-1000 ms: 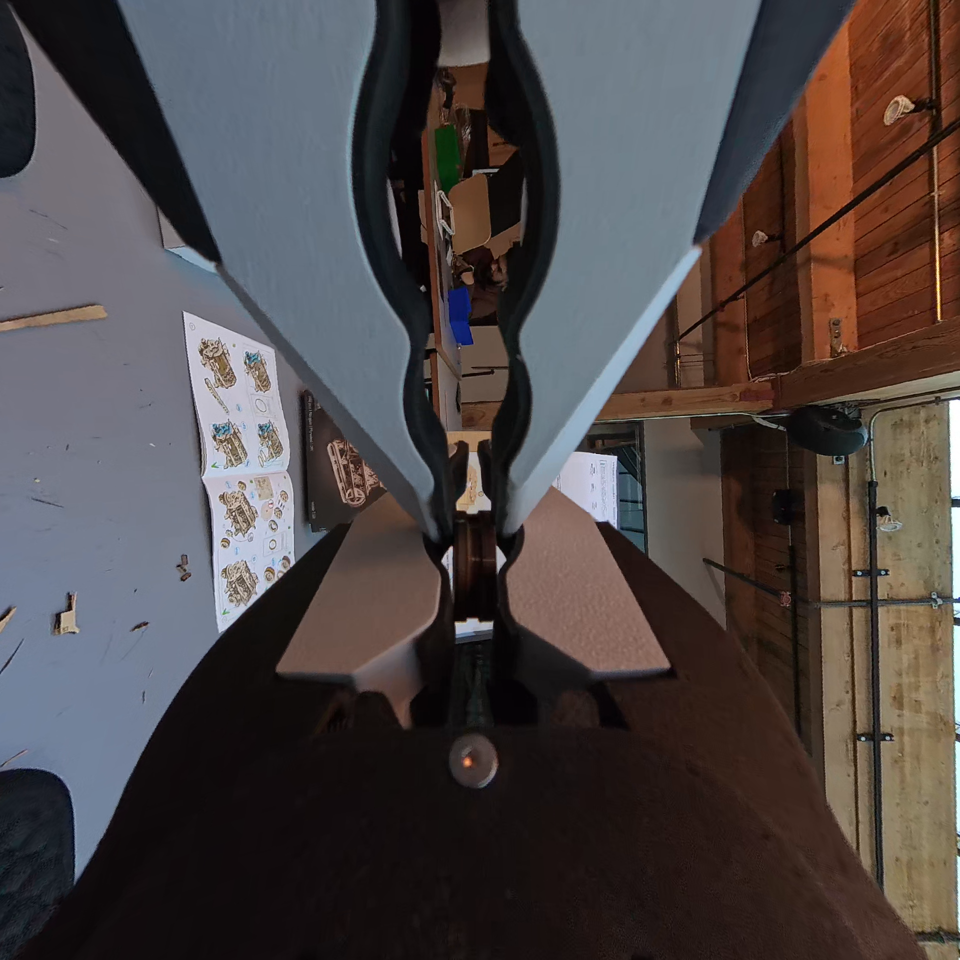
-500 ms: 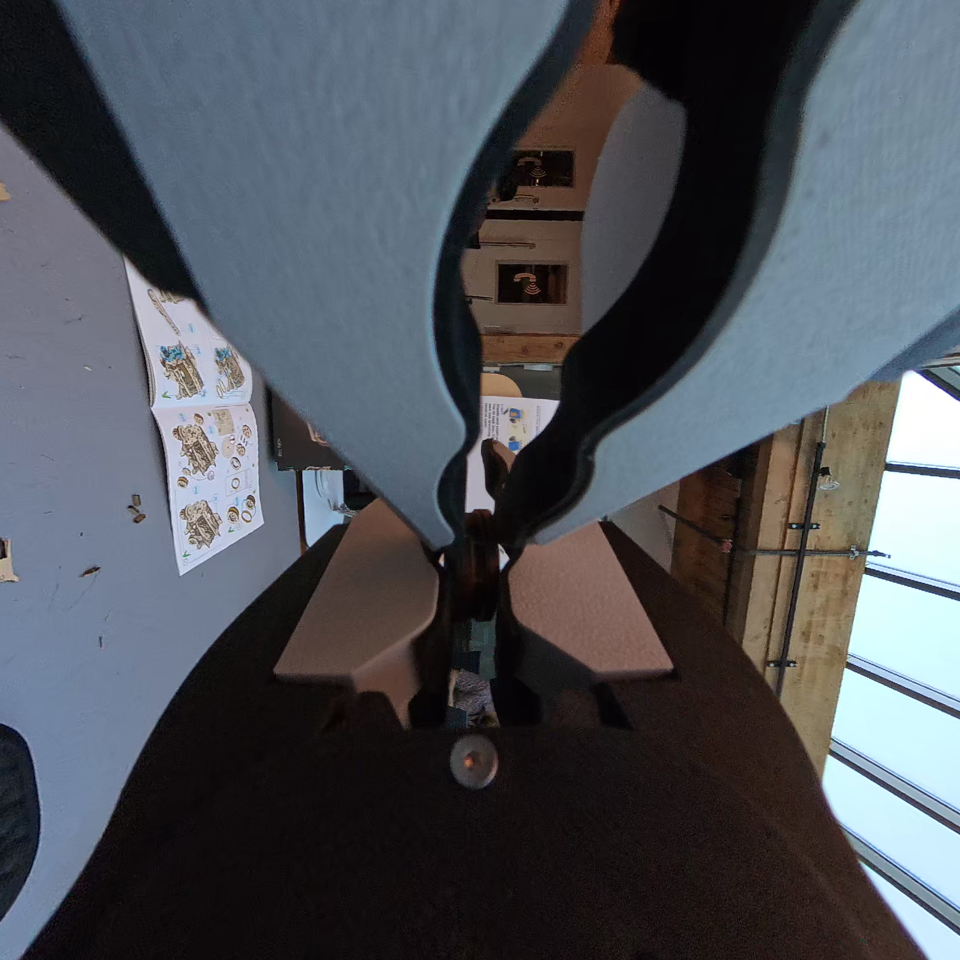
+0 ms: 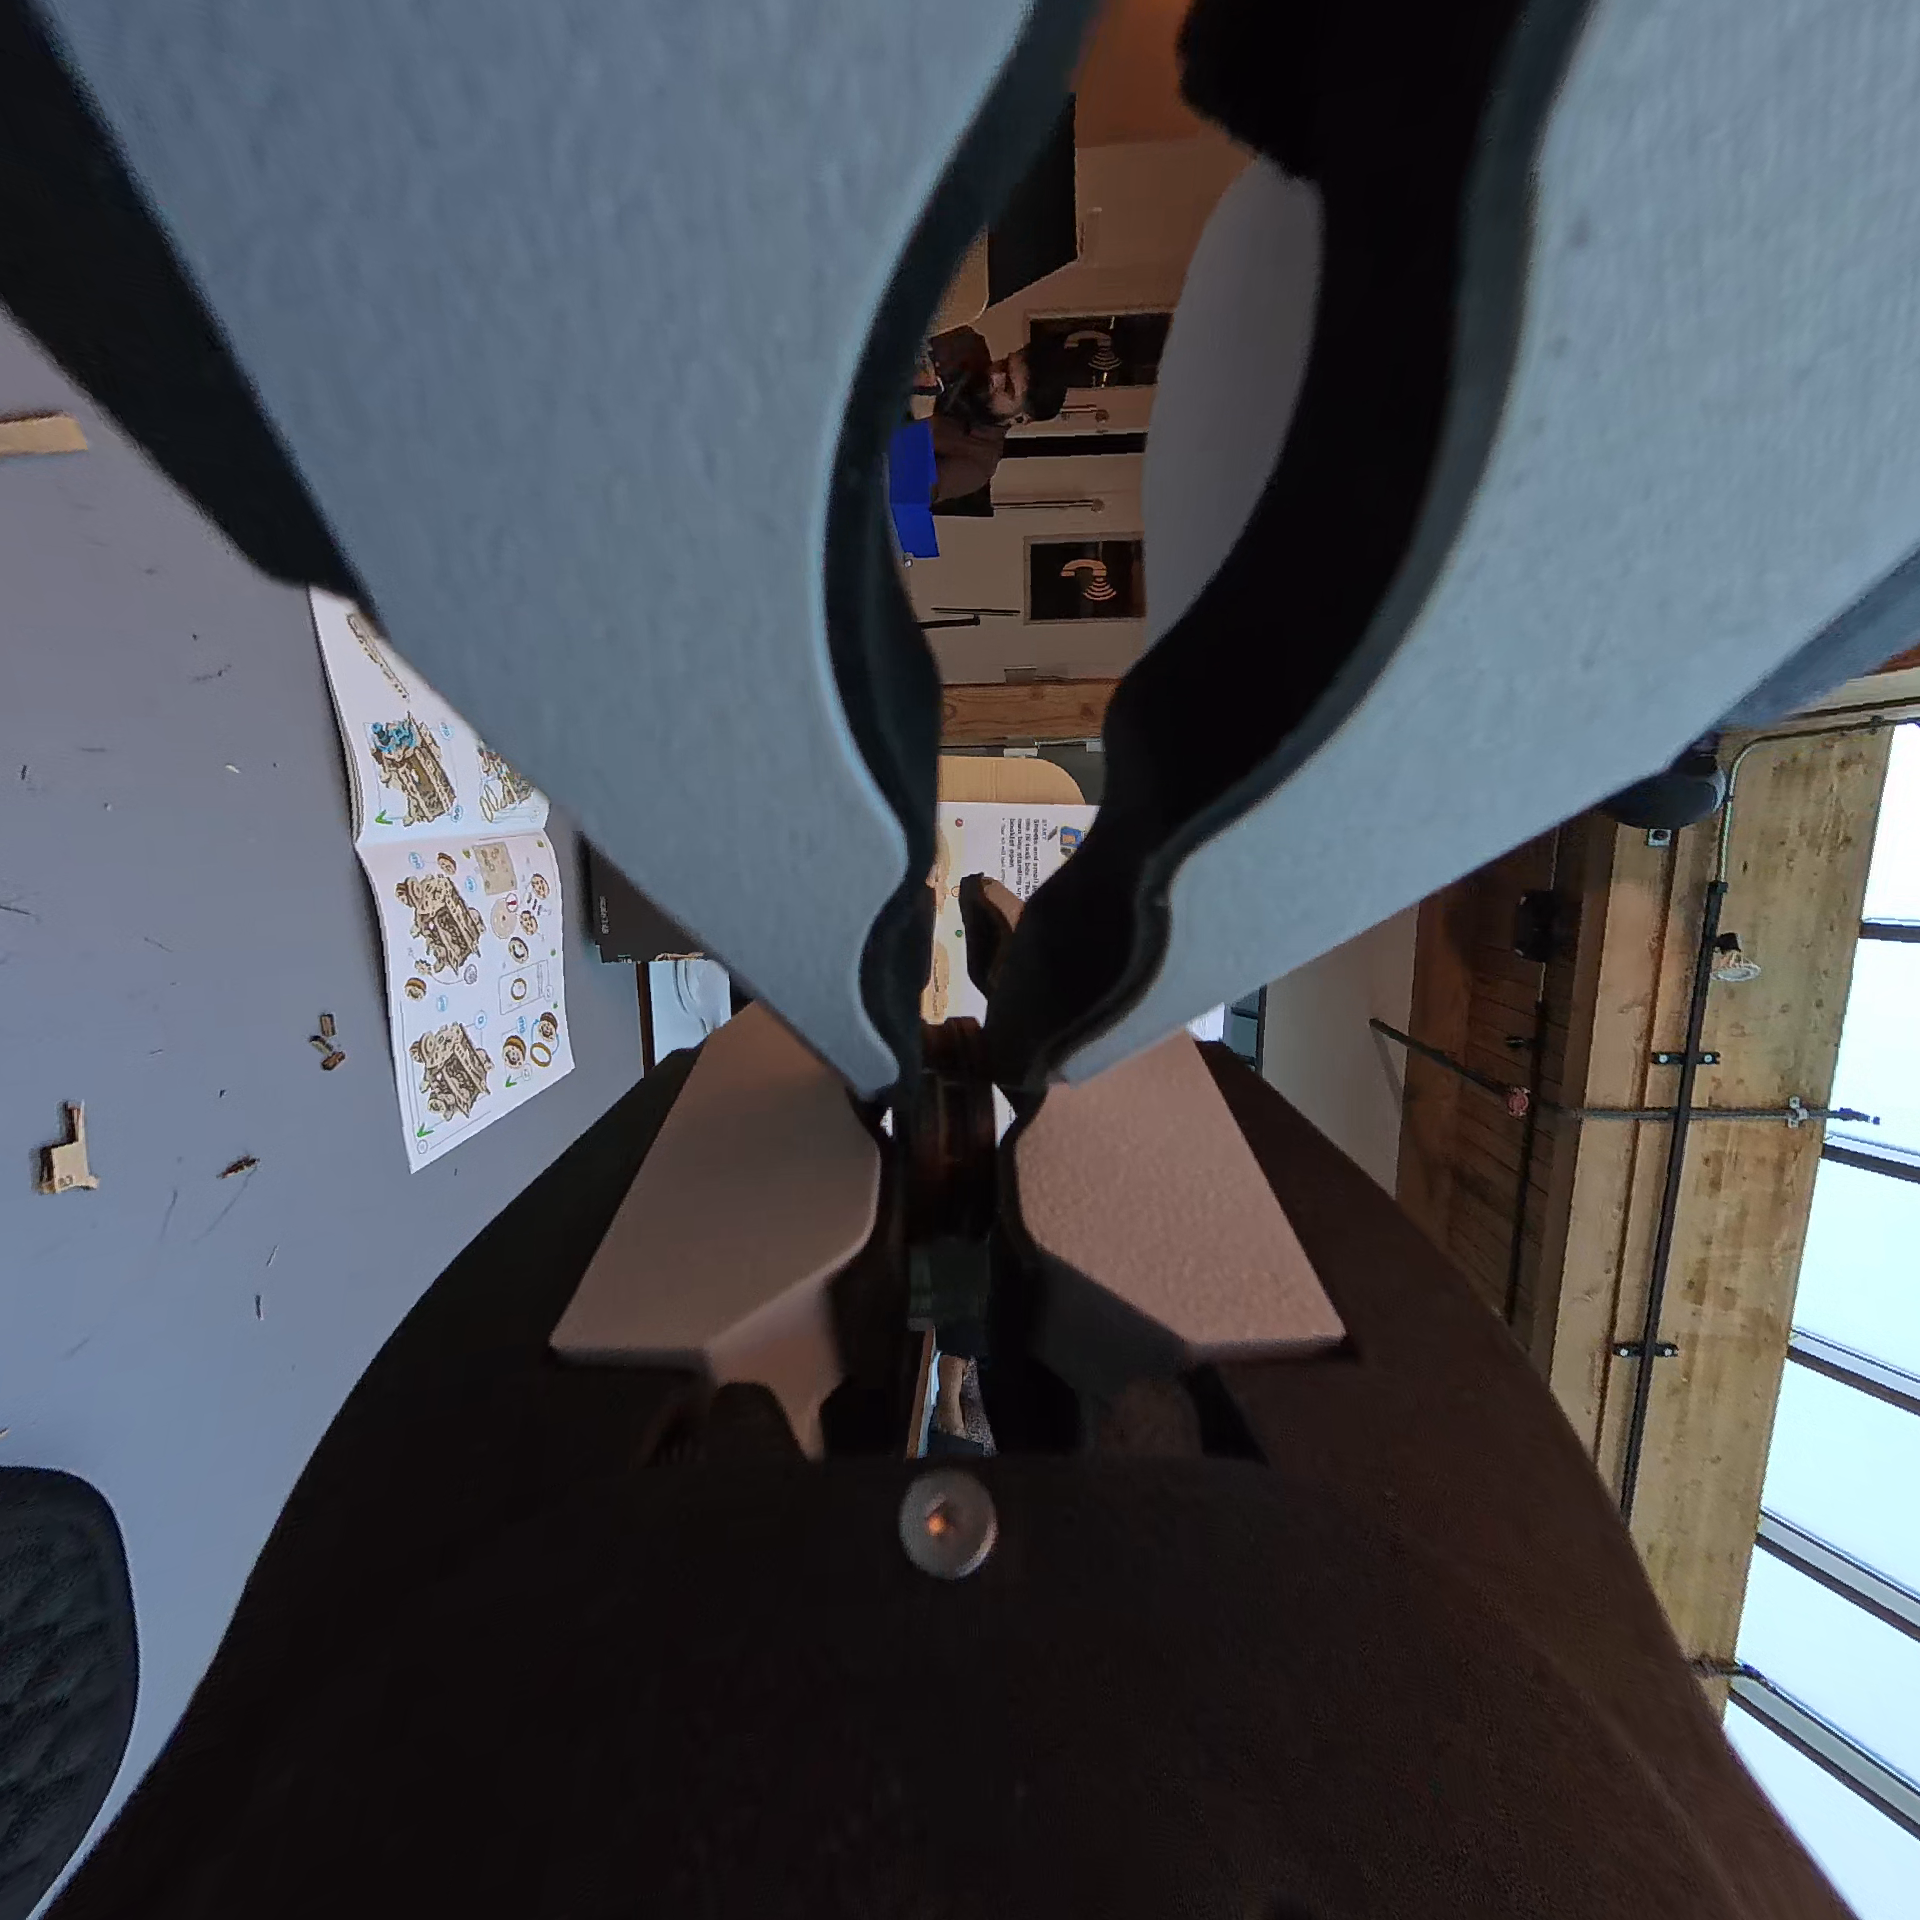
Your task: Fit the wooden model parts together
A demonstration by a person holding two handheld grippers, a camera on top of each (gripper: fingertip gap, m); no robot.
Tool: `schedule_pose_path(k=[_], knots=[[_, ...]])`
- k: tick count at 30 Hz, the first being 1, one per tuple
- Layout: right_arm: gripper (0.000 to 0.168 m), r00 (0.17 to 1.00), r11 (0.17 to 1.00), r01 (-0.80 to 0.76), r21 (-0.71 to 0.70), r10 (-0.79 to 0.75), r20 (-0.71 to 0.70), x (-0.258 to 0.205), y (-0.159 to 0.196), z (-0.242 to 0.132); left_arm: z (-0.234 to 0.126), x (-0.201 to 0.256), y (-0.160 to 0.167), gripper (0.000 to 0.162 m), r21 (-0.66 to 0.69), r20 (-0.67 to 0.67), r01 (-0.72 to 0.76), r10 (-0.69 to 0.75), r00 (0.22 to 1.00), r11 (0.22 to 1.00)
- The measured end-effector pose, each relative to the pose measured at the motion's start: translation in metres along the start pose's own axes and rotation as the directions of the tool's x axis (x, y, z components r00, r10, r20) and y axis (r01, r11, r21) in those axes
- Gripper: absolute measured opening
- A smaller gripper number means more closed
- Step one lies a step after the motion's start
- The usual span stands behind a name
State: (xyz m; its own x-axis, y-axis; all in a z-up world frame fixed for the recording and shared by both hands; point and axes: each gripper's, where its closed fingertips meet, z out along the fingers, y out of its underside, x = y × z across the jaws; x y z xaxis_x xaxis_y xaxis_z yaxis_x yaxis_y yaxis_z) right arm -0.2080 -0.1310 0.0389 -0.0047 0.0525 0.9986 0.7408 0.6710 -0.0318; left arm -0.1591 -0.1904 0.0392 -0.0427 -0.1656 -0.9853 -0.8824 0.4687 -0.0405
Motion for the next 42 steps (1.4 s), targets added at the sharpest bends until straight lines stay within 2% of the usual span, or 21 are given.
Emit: schedule_pose_path(k=[1,9,17,29,32,37,42], knots=[[0.005,1.000,1.000,-0.001,0.007,0.001,-0.002,0.000,-0.001,0.000,-0.001,0.000,0.000,0.005,0.002,0.000,0.002,-0.002,1.000,1.000],[0.004,1.000,0.998,-0.008,0.070,0.009,-0.013,0.002,-0.008,-0.003,-0.005,0.000,-0.003,0.006,0.027,0.007,-0.002,0.001,1.000,1.000],[0.004,0.999,0.963,-0.048,0.266,0.049,0.004,0.002,-0.027,-0.019,-0.015,0.000,-0.017,0.007,0.162,0.047,-0.017,0.009,0.999,0.987],[0.003,0.993,0.930,-0.118,0.349,0.102,0.062,-0.002,-0.031,-0.026,-0.019,0.002,-0.017,0.007,0.232,0.049,-0.004,-0.008,0.999,0.973],[0.004,0.986,0.900,-0.160,0.405,0.122,0.117,-0.004,-0.036,-0.031,-0.022,-0.001,-0.021,0.008,0.255,0.068,-0.017,-0.001,0.998,0.967],[0.003,0.960,0.792,-0.262,0.551,0.153,0.236,-0.007,-0.052,-0.051,-0.030,0.001,-0.027,0.010,0.330,0.045,-0.011,-0.004,0.999,0.944],[0.003,0.942,0.735,-0.316,0.599,0.169,0.290,-0.009,-0.059,-0.059,-0.033,0.006,-0.037,0.009,0.404,0.051,-0.037,0.018,0.999,0.914]])
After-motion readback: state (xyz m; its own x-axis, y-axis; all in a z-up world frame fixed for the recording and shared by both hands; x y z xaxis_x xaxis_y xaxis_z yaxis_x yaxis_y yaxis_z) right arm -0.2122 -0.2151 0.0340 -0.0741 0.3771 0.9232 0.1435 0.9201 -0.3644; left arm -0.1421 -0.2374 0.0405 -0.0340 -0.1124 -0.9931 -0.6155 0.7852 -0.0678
